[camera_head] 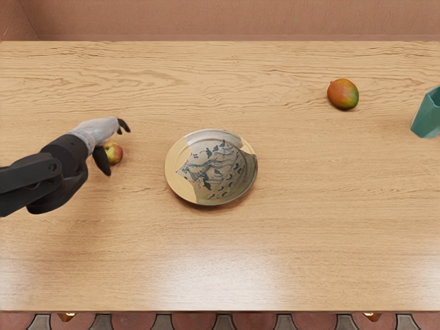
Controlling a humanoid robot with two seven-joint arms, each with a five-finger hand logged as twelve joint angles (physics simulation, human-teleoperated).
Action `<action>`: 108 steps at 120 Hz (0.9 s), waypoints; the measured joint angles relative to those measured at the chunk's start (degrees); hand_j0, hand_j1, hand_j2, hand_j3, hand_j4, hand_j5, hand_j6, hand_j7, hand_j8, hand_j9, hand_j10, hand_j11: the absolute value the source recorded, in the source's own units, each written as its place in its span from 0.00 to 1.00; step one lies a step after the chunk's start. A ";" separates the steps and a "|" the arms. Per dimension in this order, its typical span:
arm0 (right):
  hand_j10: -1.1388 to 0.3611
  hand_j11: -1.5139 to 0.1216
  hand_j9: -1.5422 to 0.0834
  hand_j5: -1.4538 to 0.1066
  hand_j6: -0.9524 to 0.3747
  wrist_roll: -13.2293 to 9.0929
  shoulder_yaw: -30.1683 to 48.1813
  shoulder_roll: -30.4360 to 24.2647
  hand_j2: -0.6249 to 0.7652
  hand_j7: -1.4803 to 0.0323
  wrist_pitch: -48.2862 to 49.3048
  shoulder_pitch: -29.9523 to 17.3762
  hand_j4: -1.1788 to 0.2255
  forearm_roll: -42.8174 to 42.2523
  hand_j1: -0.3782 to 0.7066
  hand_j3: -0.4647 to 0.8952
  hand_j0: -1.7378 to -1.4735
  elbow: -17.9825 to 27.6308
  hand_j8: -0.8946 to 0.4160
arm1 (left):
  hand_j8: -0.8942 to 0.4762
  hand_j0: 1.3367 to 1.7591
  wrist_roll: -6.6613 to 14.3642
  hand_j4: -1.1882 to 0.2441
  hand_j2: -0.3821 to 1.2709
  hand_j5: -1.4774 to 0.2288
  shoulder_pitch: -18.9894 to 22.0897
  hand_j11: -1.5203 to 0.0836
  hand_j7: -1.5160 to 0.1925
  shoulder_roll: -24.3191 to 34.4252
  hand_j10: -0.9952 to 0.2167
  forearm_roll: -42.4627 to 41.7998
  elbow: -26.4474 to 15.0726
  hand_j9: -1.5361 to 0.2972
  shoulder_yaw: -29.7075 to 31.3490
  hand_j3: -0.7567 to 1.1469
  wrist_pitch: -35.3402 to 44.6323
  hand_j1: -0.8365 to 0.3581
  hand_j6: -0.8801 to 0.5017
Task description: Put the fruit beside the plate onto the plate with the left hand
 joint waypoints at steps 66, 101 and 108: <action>0.75 0.92 0.94 0.92 0.71 0.00 0.00 0.00 0.45 0.97 -0.04 0.00 0.83 0.00 0.04 0.34 0.30 0.00 0.67 | 0.31 0.76 0.00 0.43 0.33 0.47 2.37 0.50 0.48 0.00 0.36 -0.10 0.16 0.45 -0.28 0.40 3.94 0.47 0.29; 0.75 0.92 0.94 0.92 0.71 0.00 0.00 0.00 0.45 0.97 -0.04 0.00 0.83 0.00 0.04 0.34 0.30 0.00 0.67 | 0.30 0.75 0.01 0.33 0.42 0.40 2.46 0.40 0.39 0.00 0.27 -1.82 0.16 0.36 -0.39 0.40 4.06 0.47 0.27; 0.75 0.92 0.94 0.92 0.71 0.00 0.00 0.00 0.45 0.97 -0.04 0.00 0.83 0.00 0.04 0.34 0.30 0.00 0.67 | 0.30 0.75 0.11 0.32 0.37 0.39 2.51 0.39 0.38 -1.36 0.26 -2.49 0.19 0.34 -0.58 0.40 4.06 0.48 0.28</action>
